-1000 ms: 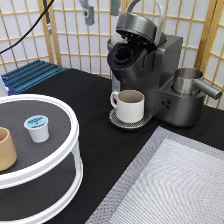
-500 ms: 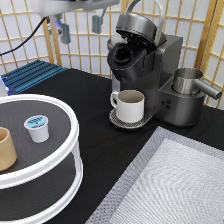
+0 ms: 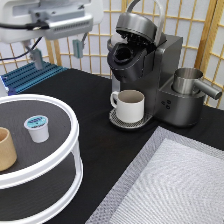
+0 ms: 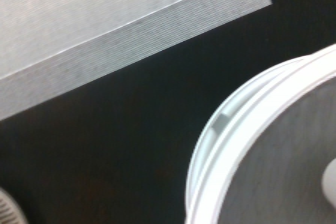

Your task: Make coffee

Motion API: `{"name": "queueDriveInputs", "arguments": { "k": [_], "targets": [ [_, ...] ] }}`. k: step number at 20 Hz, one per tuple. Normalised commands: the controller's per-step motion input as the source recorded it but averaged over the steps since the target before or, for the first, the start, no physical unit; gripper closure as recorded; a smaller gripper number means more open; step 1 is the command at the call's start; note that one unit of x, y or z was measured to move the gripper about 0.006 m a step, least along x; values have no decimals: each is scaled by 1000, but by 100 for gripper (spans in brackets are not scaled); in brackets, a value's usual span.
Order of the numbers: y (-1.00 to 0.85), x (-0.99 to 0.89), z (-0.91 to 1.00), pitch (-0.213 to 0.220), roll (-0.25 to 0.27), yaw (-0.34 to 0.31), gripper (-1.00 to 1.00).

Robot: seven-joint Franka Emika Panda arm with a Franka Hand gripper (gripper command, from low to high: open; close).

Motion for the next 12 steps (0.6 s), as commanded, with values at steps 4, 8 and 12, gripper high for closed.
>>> {"name": "queueDriveInputs", "arguments": {
  "k": [4, 8, 12],
  "targets": [
    [-339, -301, -331, -86, -10, -260, -100],
    [-163, -93, -283, -66, -1, -332, -100],
    [0, 0, -204, -36, -39, -375, -100]
  ]
}}
